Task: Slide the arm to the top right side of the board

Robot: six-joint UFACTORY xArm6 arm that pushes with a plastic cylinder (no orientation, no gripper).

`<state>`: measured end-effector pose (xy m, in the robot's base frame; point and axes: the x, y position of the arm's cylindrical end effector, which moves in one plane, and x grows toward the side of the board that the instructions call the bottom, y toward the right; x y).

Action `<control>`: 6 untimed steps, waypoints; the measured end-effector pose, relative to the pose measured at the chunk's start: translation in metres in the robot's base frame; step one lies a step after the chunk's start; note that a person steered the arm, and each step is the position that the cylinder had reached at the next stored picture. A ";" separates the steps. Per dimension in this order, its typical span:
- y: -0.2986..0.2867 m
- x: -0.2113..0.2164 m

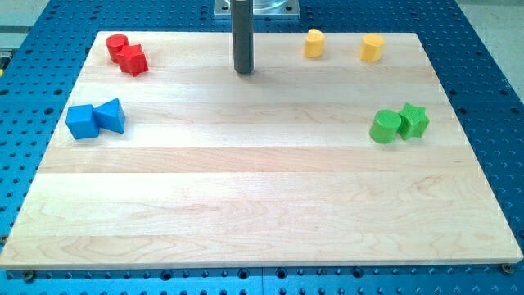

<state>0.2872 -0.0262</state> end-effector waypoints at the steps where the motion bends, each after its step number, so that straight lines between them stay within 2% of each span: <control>1: 0.032 0.012; 2: 0.049 0.018; 5: 0.051 0.019; 6: 0.059 0.032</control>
<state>0.3190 0.0332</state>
